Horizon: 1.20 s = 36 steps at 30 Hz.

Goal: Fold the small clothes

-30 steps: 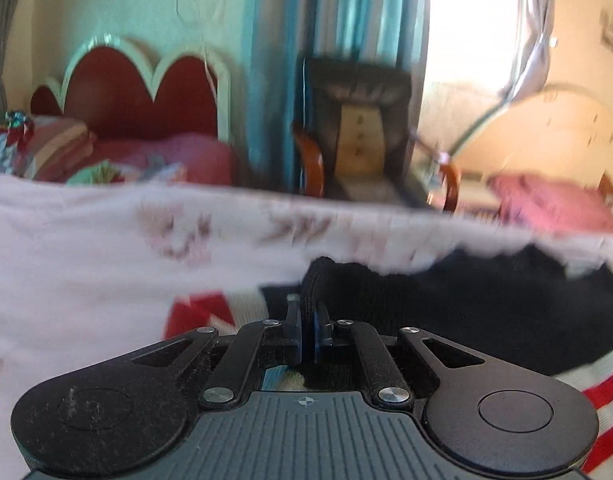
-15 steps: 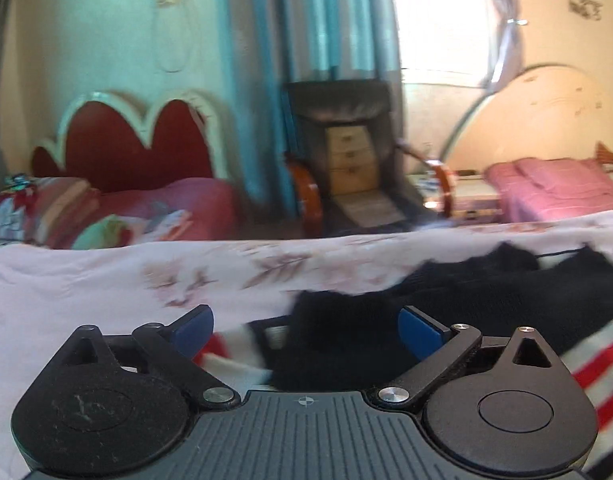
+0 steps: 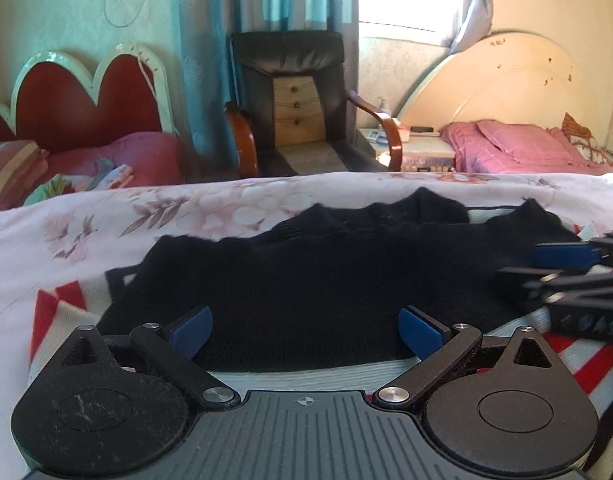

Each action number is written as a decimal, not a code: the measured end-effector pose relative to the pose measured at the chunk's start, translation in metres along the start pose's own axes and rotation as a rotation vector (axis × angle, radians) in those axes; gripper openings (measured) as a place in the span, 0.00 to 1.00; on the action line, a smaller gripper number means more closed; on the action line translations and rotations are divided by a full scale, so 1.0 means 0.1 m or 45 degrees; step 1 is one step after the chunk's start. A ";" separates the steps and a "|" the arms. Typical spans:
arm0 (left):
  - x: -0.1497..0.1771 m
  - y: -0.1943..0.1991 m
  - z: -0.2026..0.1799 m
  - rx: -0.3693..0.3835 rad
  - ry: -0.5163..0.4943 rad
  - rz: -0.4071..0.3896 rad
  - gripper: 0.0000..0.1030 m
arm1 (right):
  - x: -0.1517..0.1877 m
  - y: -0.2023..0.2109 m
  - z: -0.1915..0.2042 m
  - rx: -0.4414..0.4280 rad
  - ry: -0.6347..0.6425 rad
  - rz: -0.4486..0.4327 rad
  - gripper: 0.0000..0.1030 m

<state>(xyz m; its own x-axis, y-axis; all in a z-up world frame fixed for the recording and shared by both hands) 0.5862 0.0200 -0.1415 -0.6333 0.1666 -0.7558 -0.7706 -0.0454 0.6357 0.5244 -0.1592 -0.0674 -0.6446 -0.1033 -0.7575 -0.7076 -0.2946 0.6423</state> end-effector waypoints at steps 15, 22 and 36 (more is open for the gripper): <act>0.30 0.60 0.14 -0.045 0.081 -0.094 0.96 | 0.16 0.56 -0.33 0.045 -0.169 -0.078 0.45; 0.50 0.68 -0.25 -0.011 -0.067 -0.030 0.96 | 0.48 0.60 0.32 -0.033 0.032 0.005 0.46; 0.71 1.03 0.01 -0.031 0.048 -0.014 0.97 | 0.63 0.98 -0.03 0.113 -0.116 -0.005 0.46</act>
Point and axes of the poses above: each gripper's, at about its wrist camera, not at the fingertips, and y roughly against the way its jaws point, z to its left, x to its underside, the point moved 1 cm from there along -y, roughly the way its jaws point, and after that the axes turned 9 degrees about -y, right-handed, at the moved point
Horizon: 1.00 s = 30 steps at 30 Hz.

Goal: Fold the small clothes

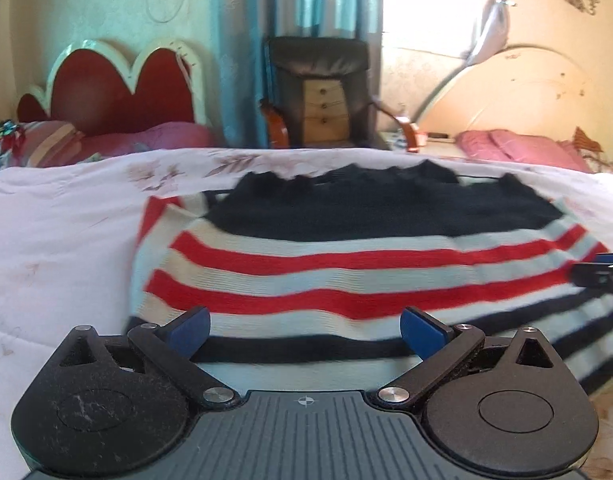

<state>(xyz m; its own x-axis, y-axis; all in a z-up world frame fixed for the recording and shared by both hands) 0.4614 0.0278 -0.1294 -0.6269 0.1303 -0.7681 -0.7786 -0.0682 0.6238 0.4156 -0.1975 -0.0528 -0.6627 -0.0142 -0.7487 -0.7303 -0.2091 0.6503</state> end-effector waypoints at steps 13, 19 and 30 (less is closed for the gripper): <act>0.26 0.25 -0.40 -0.040 -0.149 0.034 0.98 | 0.44 0.20 0.42 0.018 0.111 0.087 0.48; 0.59 0.32 0.25 -0.083 0.023 0.068 0.98 | 0.53 0.33 -0.17 0.237 0.008 0.061 0.49; 0.57 0.27 0.20 -0.110 0.001 0.101 1.00 | 0.67 0.36 -0.44 0.180 -0.048 0.052 0.48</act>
Point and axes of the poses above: each gripper's, at about its wrist camera, not at the fingertips, and y roughly against the way its jaws point, z to its left, x to its underside, the point moved 1 cm from there along -y, roughly the way its jaws point, and after that the axes turned 9 degrees about -y, right-handed, at the moved point
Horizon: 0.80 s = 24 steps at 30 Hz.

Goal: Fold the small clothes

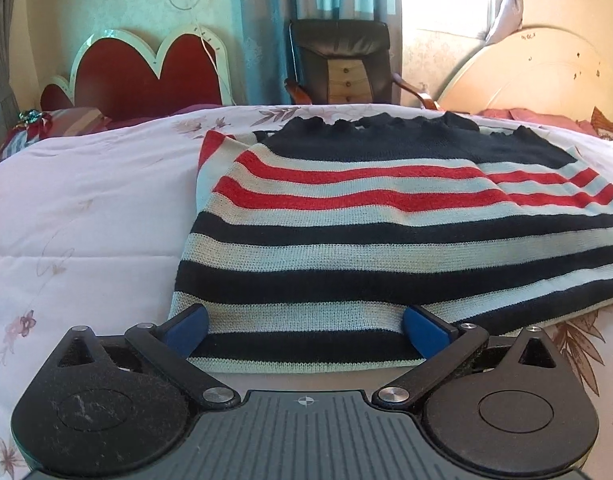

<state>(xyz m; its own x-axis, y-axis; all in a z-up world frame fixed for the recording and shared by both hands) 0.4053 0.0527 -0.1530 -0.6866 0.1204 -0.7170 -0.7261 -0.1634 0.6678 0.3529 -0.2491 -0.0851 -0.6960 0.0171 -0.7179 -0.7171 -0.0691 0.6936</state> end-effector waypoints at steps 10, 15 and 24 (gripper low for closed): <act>0.01 0.00 0.00 0.009 0.009 0.003 1.00 | -0.06 0.00 0.01 0.000 0.032 0.050 0.49; 0.03 0.38 0.23 0.025 0.139 -0.048 1.00 | -0.17 0.22 -0.06 -0.051 -0.043 0.006 0.46; 0.73 0.29 0.78 0.338 0.961 -0.105 0.71 | -0.14 0.44 -0.07 -0.291 -0.181 0.030 0.09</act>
Point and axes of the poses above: each gripper's, at about its wrist camera, not at the fingertips, and y roughly against the way its jaws point, z to its left, x to its underside, the point moved 1 cm from there along -y, roughly the way its jaws point, and after that the axes turned 9 degrees about -y, right-handed, at the moved point
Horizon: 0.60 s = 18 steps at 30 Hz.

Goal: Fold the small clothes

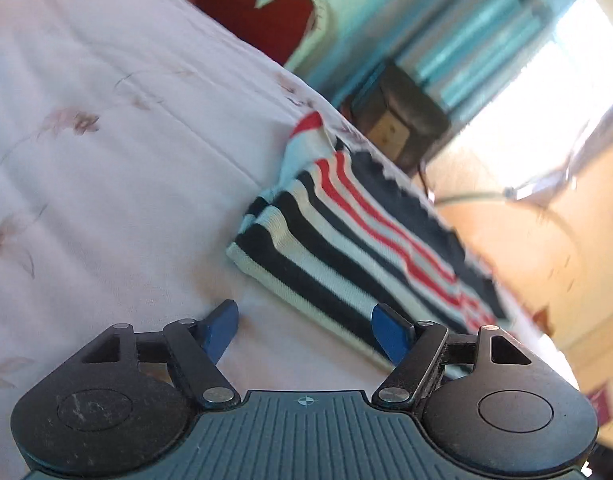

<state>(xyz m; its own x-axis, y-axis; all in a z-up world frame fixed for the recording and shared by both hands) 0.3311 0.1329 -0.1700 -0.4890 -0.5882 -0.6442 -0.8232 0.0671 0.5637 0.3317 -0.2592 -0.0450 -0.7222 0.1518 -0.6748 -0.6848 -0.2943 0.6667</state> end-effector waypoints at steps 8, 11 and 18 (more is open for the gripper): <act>-0.15 -0.36 0.21 0.100 0.296 -0.116 0.71 | -0.07 -0.13 0.26 -0.125 -0.014 0.005 0.05; -0.24 -0.55 0.13 0.075 0.278 -0.141 0.71 | -0.14 -0.25 0.31 -0.168 -0.030 0.016 0.01; -0.36 -0.73 0.23 0.033 0.369 -0.121 0.25 | -0.35 -0.70 0.57 -0.270 -0.066 0.052 0.01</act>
<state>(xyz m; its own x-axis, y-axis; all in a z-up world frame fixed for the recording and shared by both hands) 0.4021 0.1674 -0.1997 -0.3101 -0.7979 -0.5169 -0.8702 0.0192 0.4924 0.3992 -0.1900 -0.0497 -0.7566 0.1827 -0.6279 -0.6233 -0.4919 0.6079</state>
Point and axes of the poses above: each gripper's, at about its wrist camera, not at the fingertips, and y roughly against the way its jaws point, z to its left, x to its underside, the point moved 1 cm from there along -y, roughly the way its jaws point, and after that the axes turned 9 degrees about -y, right-handed, at the moved point
